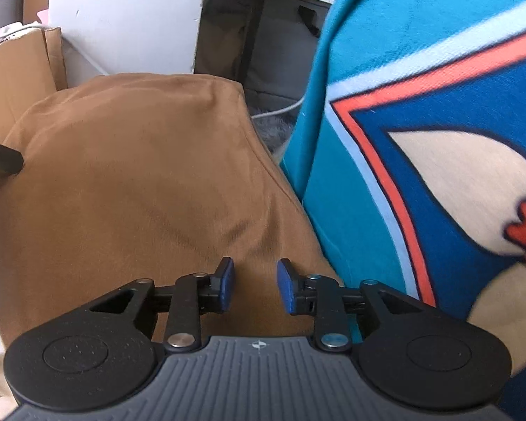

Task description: Fold clothes

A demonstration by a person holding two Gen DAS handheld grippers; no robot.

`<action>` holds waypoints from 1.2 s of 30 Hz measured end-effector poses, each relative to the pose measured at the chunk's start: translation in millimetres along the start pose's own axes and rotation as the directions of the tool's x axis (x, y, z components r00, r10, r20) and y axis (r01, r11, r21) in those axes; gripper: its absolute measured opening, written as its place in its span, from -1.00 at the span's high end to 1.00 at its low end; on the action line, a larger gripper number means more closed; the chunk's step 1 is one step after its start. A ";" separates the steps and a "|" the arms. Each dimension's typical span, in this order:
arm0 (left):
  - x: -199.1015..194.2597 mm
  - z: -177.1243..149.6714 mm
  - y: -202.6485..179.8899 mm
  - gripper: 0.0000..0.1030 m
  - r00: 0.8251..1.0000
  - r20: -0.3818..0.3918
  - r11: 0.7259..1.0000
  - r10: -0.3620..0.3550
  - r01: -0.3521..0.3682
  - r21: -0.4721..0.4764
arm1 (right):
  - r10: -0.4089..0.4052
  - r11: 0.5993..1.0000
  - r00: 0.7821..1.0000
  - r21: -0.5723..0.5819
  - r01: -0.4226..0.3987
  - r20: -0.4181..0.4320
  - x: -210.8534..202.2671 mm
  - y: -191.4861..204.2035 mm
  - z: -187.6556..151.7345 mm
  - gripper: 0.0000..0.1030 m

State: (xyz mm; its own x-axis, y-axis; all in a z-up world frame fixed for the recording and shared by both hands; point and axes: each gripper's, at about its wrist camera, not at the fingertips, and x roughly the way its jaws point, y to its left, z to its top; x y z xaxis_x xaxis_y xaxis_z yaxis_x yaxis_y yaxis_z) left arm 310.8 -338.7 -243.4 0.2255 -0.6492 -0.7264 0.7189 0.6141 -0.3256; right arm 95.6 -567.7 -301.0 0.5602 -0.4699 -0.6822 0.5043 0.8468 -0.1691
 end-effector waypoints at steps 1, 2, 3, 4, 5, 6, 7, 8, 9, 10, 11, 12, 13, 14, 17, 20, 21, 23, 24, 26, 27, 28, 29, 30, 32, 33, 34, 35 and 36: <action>-3.2 0.6 -1.4 0.42 1.000 -0.007 1.000 0.004 -0.004 0.001 | 0.007 1.000 1.000 0.012 -0.007 -0.009 -3.2 0.1 -0.6 0.32; -6.3 1.1 -2.8 0.15 1.000 -0.014 1.000 0.008 -0.008 0.002 | 0.016 1.000 1.000 0.025 -0.016 -0.019 -6.0 0.0 0.1 0.30; -9.5 1.7 -4.1 -0.08 1.000 -0.021 1.000 0.013 -0.013 0.003 | 0.025 0.999 0.999 0.039 -0.024 -0.027 -8.7 0.4 2.7 0.26; -12.7 2.3 -5.5 -0.17 0.999 -0.028 1.000 0.017 -0.017 0.004 | 0.034 0.998 0.999 0.053 -0.032 -0.036 -11.4 0.8 5.4 0.22; -16.6 3.8 -7.2 -0.30 0.999 -0.039 1.000 0.026 -0.025 0.005 | 0.042 0.997 0.998 0.067 -0.039 -0.044 -14.2 1.3 8.0 0.20; -20.6 5.3 -8.9 -0.37 0.998 -0.049 0.999 0.034 -0.034 0.006 | 0.049 0.996 0.998 0.080 -0.044 -0.051 -17.1 2.0 10.3 0.08; -23.4 7.0 -10.1 -0.38 0.997 -0.066 0.999 0.036 -0.036 0.004 | 0.055 0.994 0.997 0.093 -0.049 -0.058 -19.8 2.9 12.9 -0.06; -26.8 9.3 -11.6 -0.38 0.996 -0.084 0.999 0.032 -0.032 0.005 | 0.063 0.993 0.996 0.100 -0.055 -0.070 -21.0 4.9 16.9 -0.10; -30.3 11.9 -13.2 -0.41 0.995 -0.098 1.000 0.029 -0.028 0.009 | 0.070 0.992 0.994 0.107 -0.061 -0.082 -22.3 6.9 21.0 -0.13; -33.9 14.5 -14.5 -0.45 0.994 -0.107 1.000 0.031 -0.030 0.009 | 0.077 0.991 0.993 0.112 -0.066 -0.093 -23.8 8.9 25.0 -0.18; -38.5 17.7 -16.0 -0.55 0.992 -0.116 0.999 0.040 -0.039 0.006 | 0.078 0.992 0.992 0.110 -0.067 -0.100 -26.6 11.4 29.1 -0.24; -42.4 20.1 -17.5 -0.66 0.991 -0.123 0.999 0.047 -0.047 0.003 | 0.082 0.991 0.991 0.116 -0.070 -0.104 -30.2 13.3 33.8 -0.34; -46.4 22.5 -19.2 -0.70 0.990 -0.129 0.999 0.054 -0.055 0.000 | 0.091 0.988 0.990 0.131 -0.076 -0.110 -37.2 14.6 37.6 -0.46; -50.4 25.4 -21.9 -0.78 0.988 -0.139 0.998 0.064 -0.064 0.003 | 0.107 0.985 0.987 0.148 -0.089 -0.121 -41.1 15.5 42.5 -0.51; -63.3 34.0 -30.2 -0.84 0.981 -0.169 0.995 0.094 -0.095 0.005 | 0.134 0.975 0.981 0.198 -0.104 -0.142 -52.9 17.0 57.7 -0.76; -78.2 43.0 -38.9 -0.90 0.972 -0.200 0.993 0.119 -0.121 0.003 | 0.146 0.966 0.974 0.236 -0.103 -0.172 -65.4 17.7 74.0 -0.88; -84.1 46.0 -41.9 -0.91 0.970 -0.208 0.992 0.127 -0.129 0.004 | 0.149 0.964 0.972 0.247 -0.102 -0.183 -69.7 17.9 79.5 -0.93; -98.5 52.9 -46.7 -0.93 0.967 -0.211 0.989 0.144 -0.149 -0.007 | 0.156 0.958 0.966 0.269 -0.098 -0.207 -78.4 18.3 90.4 -0.94; -105.5 56.1 -48.5 -0.96 0.966 -0.212 0.988 0.149 -0.156 -0.015 | 0.157 0.956 0.963 0.277 -0.092 -0.221 -83.8 18.8 95.3 -0.94; -119.1 61.7 -51.2 -0.98 0.960 -0.227 0.984 0.163 -0.174 -0.027 | 0.150 0.962 0.960 0.258 -0.086 -0.238 -99.7 23.4 107.0 -0.94; -125.6 63.9 -52.4 -0.98 0.957 -0.232 0.982 0.176 -0.188 -0.030 | 0.150 0.965 0.959 0.248 -0.089 -0.240 -108.2 25.7 112.9 -0.97; -133.9 65.8 -54.5 -0.98 0.953 -0.235 0.978 0.193 -0.205 -0.029 | 0.153 0.963 0.958 0.253 -0.090 -0.243 -117.2 26.3 118.3 -0.99; -142.3 67.7 -56.6 -0.98 0.948 -0.239 0.975 0.210 -0.223 -0.027 | 0.156 0.962 0.957 0.258 -0.090 -0.245 -126.2 27.0 123.7 -0.99; -149.8 69.5 -58.4 -0.98 0.943 -0.244 0.971 0.227 -0.239 -0.024 | 0.160 0.960 0.956 0.266 -0.092 -0.247 -135.1 27.3 129.1 -0.99; -167.3 73.9 -61.6 -0.98 0.936 -0.254 0.966 0.244 -0.259 -0.025 | 0.173 0.952 0.952 0.290 -0.097 -0.252 -151.2 25.4 138.1 -0.99; -176.0 76.3 -63.3 -0.98 0.937 -0.250 0.965 0.245 -0.260 -0.029 | 0.173 0.953 0.952 0.289 -0.097 -0.253 -159.6 25.4 142.8 -0.99; -185.0 78.7 -65.6 -0.99 0.937 -0.247 0.964 0.248 -0.263 -0.028 | 0.174 0.953 0.952 0.286 -0.098 -0.254 -167.6 25.5 147.2 -0.99; -193.9 81.0 -67.9 -0.99 0.937 -0.243 0.964 0.251 -0.266 -0.028 | 0.176 0.955 0.950 0.278 -0.102 -0.257 -173.8 26.8 150.2 -0.99; -202.8 82.5 -69.0 -0.99 0.937 -0.242 0.962 0.251 -0.270 -0.045 | 0.179 0.957 0.949 0.270 -0.107 -0.259 -180.1 28.0 153.2 -0.99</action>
State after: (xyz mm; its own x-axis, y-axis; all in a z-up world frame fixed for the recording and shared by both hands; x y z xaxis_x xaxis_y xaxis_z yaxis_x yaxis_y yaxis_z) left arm 269.8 -286.5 -23.6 0.2330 -0.3453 -0.9091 0.6013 0.7858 -0.1443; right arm 109.5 -497.6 -73.8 0.4514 -0.2296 -0.8622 0.6001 0.7933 0.1029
